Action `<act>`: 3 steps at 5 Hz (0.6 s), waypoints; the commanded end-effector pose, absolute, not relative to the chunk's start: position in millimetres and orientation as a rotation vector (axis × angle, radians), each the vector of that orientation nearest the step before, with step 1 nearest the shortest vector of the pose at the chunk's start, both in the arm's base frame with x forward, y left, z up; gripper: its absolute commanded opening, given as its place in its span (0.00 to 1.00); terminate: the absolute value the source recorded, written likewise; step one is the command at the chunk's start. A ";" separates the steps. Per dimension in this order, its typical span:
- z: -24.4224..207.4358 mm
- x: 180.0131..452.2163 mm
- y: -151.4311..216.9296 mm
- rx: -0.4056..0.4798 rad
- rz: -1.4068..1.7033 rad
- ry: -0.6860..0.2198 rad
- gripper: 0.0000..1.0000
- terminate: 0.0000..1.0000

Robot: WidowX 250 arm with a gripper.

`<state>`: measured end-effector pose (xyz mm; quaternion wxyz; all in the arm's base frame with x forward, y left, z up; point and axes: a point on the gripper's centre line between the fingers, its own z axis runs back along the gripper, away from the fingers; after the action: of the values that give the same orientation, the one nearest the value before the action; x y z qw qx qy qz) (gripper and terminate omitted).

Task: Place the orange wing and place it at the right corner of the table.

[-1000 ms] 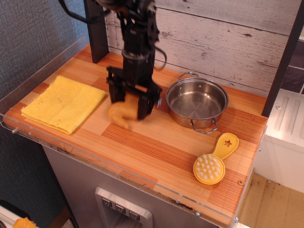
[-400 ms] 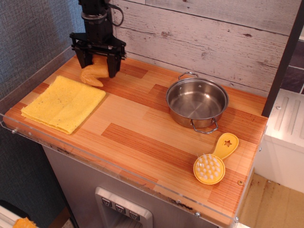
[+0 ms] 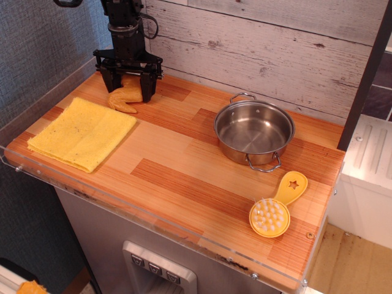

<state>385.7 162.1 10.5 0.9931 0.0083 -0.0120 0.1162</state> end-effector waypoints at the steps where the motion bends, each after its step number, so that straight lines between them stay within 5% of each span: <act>1: 22.8 406.3 146.6 0.072 0.169 -0.096 0.00 0.00; 2: 25.3 406.7 146.2 0.087 0.169 -0.101 1.00 0.00; 3: 29.6 410.5 144.5 0.070 0.178 -0.137 1.00 0.00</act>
<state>392.9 152.4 10.3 0.9935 0.0201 -0.0195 0.1107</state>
